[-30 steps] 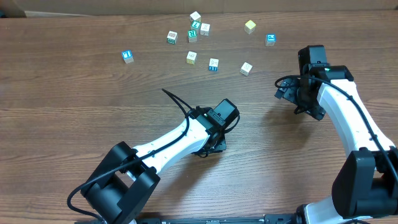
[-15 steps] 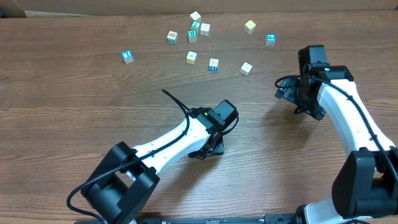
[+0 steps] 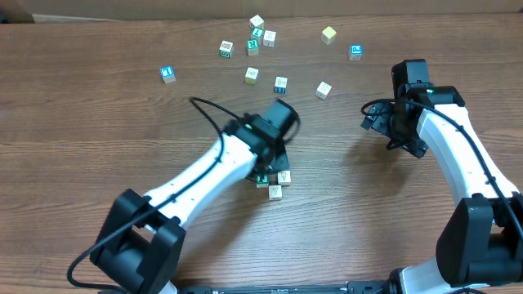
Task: Form a circle
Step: 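Raise the left gripper up and away from the block ring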
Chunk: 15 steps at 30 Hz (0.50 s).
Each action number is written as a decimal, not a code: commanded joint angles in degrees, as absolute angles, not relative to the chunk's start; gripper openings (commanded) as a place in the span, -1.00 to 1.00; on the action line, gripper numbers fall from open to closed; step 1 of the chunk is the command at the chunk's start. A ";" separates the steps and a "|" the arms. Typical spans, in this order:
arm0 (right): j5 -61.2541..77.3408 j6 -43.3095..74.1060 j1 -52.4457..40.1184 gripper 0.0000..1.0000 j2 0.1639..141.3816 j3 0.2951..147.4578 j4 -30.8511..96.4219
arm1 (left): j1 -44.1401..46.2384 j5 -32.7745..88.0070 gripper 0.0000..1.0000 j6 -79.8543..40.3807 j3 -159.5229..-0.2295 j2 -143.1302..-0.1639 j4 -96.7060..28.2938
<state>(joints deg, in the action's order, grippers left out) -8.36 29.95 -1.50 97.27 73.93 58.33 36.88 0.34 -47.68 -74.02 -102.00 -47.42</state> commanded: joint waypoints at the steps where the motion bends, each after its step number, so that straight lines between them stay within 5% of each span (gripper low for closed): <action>1: -8.99 30.00 -1.26 1.00 96.23 74.59 58.17 | 34.13 -0.27 -0.88 -44.77 -74.89 -100.86 -44.71; 7: -8.97 30.00 -1.26 1.00 96.23 74.59 58.17 | 32.18 1.50 -0.92 -38.24 -76.71 -101.03 -39.59; 15: -8.97 30.00 -1.26 1.00 96.23 74.59 58.17 | 29.26 0.67 -0.92 -33.36 -90.63 -104.29 -48.84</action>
<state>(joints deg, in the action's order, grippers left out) -8.36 29.98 -1.50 97.27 73.93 58.33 30.39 0.80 -36.86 -86.70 -102.59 -48.14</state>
